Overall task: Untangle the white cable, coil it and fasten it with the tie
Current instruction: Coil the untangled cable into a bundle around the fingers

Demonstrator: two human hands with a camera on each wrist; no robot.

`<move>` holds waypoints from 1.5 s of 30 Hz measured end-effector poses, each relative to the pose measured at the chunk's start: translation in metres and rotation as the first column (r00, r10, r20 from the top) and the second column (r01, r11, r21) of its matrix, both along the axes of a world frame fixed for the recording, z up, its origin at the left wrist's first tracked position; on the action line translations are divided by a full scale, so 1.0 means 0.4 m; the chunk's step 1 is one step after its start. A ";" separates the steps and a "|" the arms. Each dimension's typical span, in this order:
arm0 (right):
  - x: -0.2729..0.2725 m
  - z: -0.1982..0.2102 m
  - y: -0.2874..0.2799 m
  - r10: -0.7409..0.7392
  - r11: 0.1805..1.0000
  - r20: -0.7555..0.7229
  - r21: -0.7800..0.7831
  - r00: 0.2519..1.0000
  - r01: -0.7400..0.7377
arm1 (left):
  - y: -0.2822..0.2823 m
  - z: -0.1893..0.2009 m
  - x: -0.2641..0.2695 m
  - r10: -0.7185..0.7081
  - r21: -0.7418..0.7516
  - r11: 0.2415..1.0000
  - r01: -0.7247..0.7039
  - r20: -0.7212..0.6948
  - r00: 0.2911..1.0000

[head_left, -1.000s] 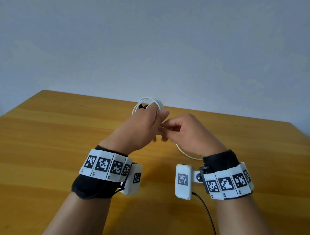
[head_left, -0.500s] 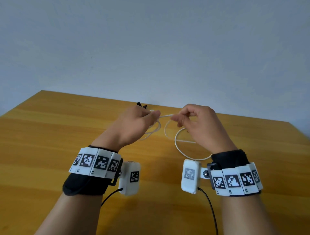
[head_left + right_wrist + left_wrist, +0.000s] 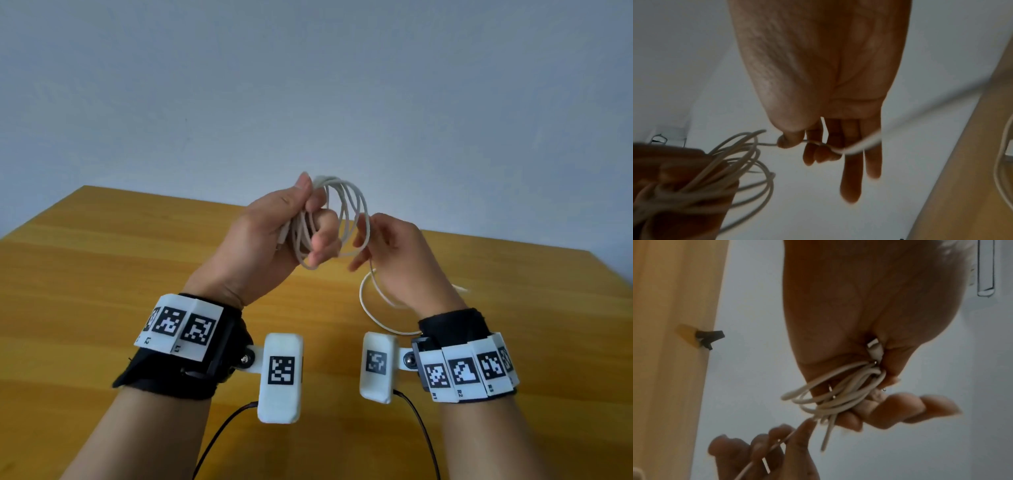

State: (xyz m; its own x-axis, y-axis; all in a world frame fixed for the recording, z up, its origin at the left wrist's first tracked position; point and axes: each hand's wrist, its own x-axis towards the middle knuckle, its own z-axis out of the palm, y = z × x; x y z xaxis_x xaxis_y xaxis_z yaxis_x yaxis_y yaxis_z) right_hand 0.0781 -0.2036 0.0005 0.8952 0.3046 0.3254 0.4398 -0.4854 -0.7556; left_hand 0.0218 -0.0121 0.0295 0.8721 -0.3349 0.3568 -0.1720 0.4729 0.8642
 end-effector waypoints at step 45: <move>-0.027 0.062 -0.065 -0.037 0.998 0.155 -0.053 0.987 0.045 | 0.059 -0.020 0.010 0.251 0.355 0.902 -0.247 0.035 0.967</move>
State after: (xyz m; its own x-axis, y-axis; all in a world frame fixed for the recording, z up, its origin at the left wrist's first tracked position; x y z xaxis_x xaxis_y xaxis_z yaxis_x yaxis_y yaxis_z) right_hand 0.0672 -0.2295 0.0254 0.8480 0.2906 0.4433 0.5274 -0.5454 -0.6514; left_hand 0.0258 0.0113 0.0213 0.9468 -0.2084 0.2455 -0.2338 0.0793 0.9690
